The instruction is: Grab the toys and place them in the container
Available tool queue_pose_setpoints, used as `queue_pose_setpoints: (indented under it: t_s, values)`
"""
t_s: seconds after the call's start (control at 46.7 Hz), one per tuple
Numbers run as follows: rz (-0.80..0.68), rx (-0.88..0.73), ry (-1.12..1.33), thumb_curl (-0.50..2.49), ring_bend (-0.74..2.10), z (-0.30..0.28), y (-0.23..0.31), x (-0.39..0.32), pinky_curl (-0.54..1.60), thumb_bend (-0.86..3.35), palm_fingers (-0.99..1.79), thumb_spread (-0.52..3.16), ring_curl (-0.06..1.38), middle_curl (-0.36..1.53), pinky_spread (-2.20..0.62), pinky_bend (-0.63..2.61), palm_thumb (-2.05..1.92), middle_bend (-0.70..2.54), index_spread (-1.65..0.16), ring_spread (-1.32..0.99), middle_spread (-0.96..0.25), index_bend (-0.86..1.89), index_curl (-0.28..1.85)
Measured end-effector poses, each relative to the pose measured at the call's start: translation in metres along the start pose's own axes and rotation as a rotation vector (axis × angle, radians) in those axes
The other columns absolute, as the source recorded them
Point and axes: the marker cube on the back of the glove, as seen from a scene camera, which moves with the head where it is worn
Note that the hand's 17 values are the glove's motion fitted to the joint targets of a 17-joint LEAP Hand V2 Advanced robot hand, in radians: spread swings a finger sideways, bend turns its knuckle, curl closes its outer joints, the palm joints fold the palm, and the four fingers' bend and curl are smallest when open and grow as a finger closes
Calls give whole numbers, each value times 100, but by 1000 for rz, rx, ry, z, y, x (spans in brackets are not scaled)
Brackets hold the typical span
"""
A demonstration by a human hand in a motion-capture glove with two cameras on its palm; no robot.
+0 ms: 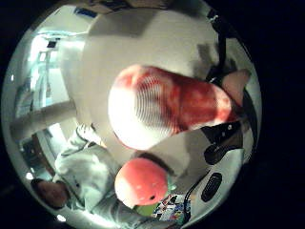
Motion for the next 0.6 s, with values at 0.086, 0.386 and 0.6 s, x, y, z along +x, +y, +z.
queue_pose_setpoints:
  t_s: [0.086,0.386,0.6]
  values:
    - [-2,46,13,39,9,-45,9,-13,29,27,18,156,5,35,-2,34,59,50,-21,-10,-17,122,67]
    - [-144,298,133,34,16,-230,-19,-16,29,27,24,157,4,45,-4,28,58,71,-21,-18,-26,123,63]
    - [182,394,134,32,18,-282,-113,-31,31,28,26,157,5,48,-4,28,59,73,-21,-22,-28,124,61]
